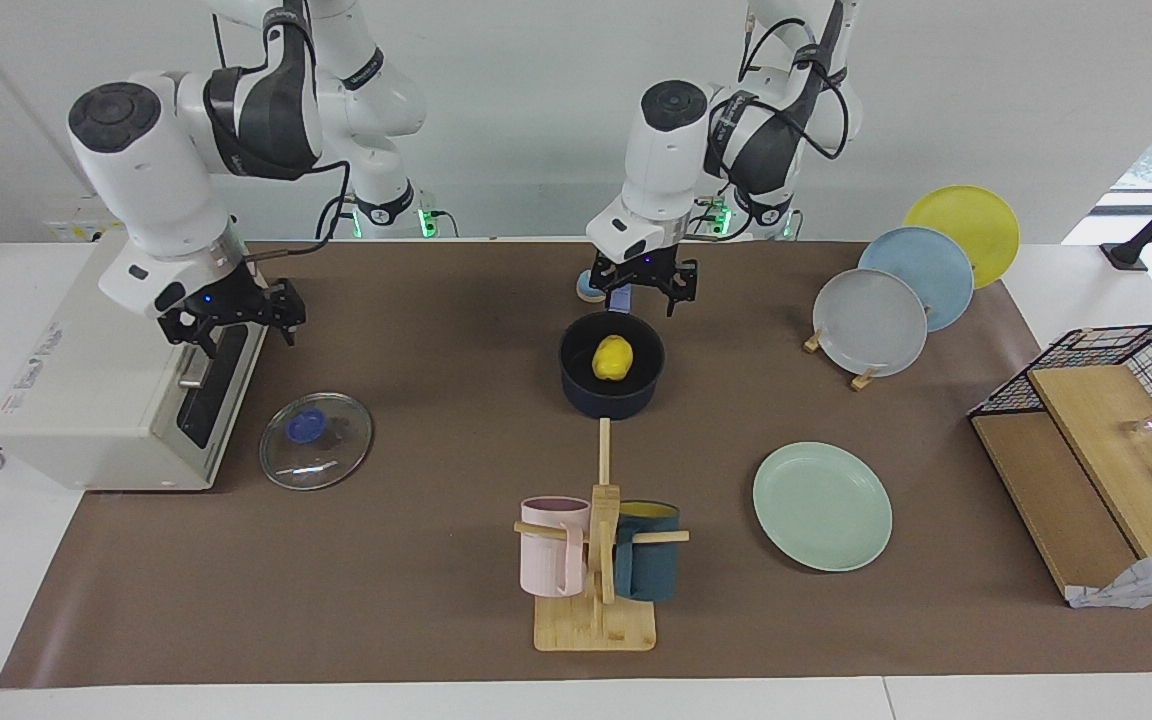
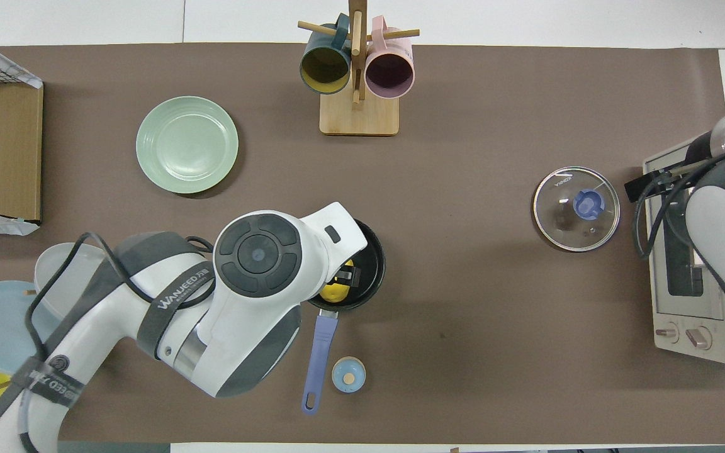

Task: Transfer potato from pot to plate
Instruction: 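Reach the left gripper over the saucepan toward the yellow potato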

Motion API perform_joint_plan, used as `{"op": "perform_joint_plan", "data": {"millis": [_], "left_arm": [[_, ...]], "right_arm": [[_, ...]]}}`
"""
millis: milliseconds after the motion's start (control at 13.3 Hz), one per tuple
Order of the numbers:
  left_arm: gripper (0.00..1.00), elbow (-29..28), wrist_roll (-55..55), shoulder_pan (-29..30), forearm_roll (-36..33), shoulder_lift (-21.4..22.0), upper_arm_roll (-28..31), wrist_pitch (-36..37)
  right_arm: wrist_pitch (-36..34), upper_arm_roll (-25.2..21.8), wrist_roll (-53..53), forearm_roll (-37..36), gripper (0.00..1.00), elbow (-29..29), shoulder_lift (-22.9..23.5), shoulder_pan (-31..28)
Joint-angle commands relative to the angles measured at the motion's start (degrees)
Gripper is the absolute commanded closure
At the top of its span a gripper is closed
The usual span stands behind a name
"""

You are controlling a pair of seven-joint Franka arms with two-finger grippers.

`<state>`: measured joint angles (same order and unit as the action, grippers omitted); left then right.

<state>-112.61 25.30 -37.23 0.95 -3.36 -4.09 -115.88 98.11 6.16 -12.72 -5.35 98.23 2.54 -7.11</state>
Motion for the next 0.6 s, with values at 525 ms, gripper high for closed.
{"op": "perform_joint_plan", "data": {"millis": [525], "left_arm": [[0.0,-8.0,3.6,-2.0,1.6,-3.4,0.9,-13.4]], "right_arm": [[-10.9,0.0,10.7,2.3,0.0,-3.7,-3.3,1.9]]}}
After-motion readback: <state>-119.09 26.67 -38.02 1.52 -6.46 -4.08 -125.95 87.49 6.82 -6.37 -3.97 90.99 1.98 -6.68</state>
